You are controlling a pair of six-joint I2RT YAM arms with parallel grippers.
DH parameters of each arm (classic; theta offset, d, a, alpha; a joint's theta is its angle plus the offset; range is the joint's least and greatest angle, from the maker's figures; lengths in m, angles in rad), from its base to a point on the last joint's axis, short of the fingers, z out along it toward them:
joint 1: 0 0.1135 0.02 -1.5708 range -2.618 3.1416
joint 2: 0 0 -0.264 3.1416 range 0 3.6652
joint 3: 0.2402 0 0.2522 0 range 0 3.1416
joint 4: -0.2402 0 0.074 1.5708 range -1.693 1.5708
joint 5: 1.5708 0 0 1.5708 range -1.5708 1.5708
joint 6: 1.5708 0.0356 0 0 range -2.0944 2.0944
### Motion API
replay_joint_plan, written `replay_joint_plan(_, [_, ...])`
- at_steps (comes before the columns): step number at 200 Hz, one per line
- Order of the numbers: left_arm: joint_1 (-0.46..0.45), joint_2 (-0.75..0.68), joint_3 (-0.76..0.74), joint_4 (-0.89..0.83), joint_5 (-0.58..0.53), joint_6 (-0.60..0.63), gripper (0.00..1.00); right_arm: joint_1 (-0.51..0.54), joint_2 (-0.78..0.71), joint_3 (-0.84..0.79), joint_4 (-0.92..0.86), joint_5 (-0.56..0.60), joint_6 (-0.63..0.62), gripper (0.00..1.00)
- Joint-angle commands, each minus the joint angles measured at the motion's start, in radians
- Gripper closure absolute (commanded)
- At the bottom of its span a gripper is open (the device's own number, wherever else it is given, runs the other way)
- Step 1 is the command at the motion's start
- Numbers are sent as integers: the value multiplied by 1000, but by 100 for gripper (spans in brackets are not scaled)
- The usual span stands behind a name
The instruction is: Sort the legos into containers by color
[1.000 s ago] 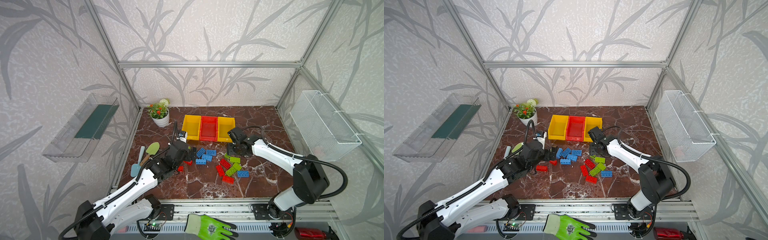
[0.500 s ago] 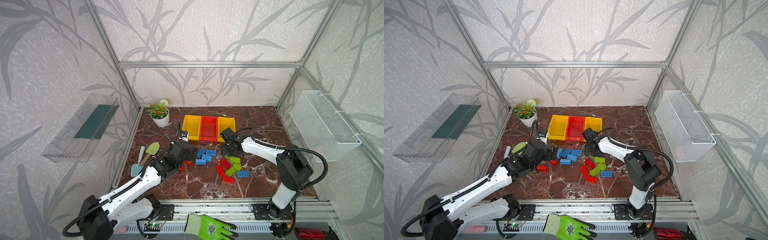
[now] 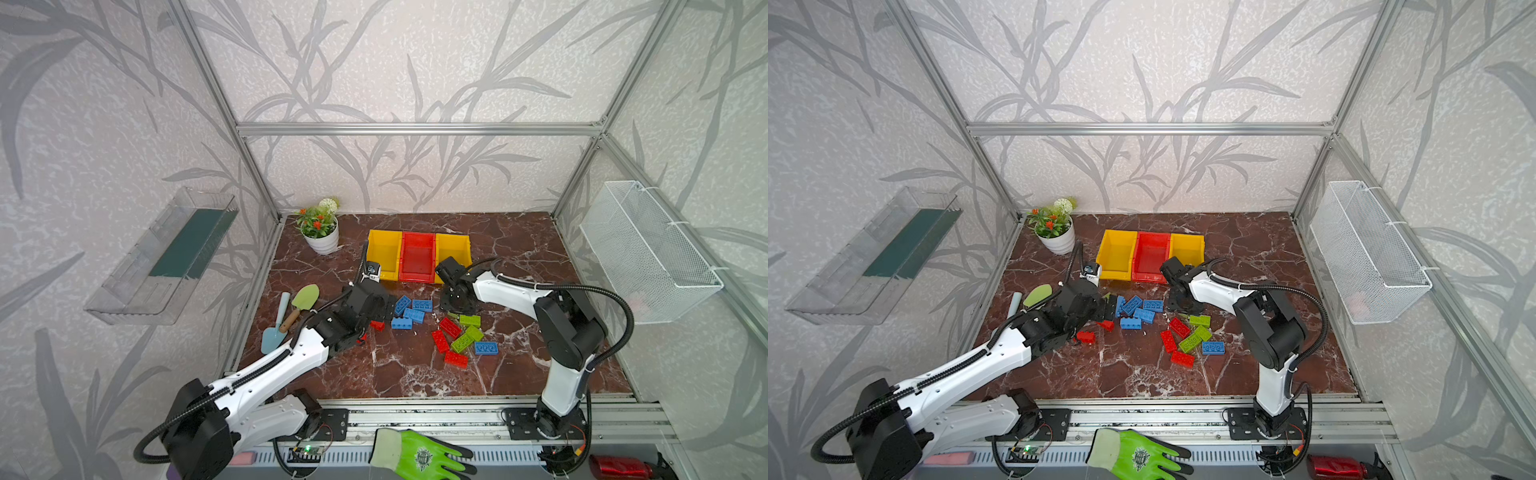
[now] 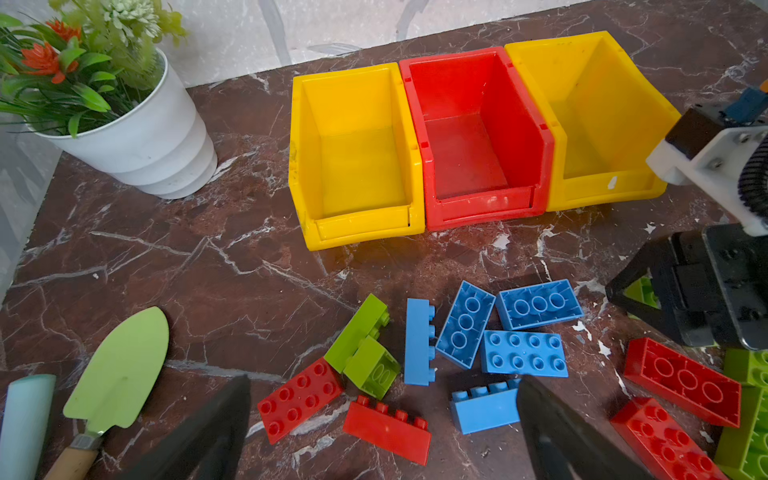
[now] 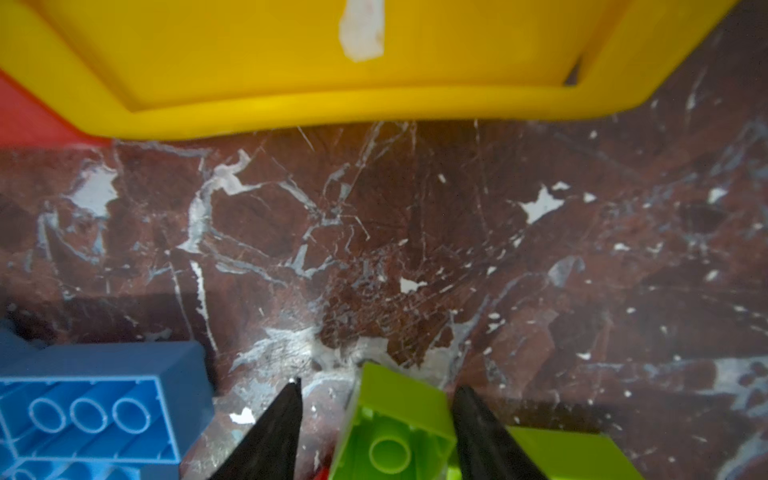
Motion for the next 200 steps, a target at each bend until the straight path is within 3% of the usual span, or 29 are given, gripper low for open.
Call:
replay_joint_plan(1, [3, -8, 21, 6, -24, 8, 1, 5, 8, 12, -11, -20, 33, 47])
replay_joint_plan(81, [6, 37, 53, 16, -24, 10, 1, 6, 1, 54, -101, -2, -3, 68])
replay_joint_plan(141, [21, 166, 143, 96, 3, 77, 1, -6, -36, 264, -243, 64, -119, 69])
replay_joint_plan(200, [51, 347, 318, 137, 68, 103, 1, -91, 116, 547, -261, 80, -244, 69])
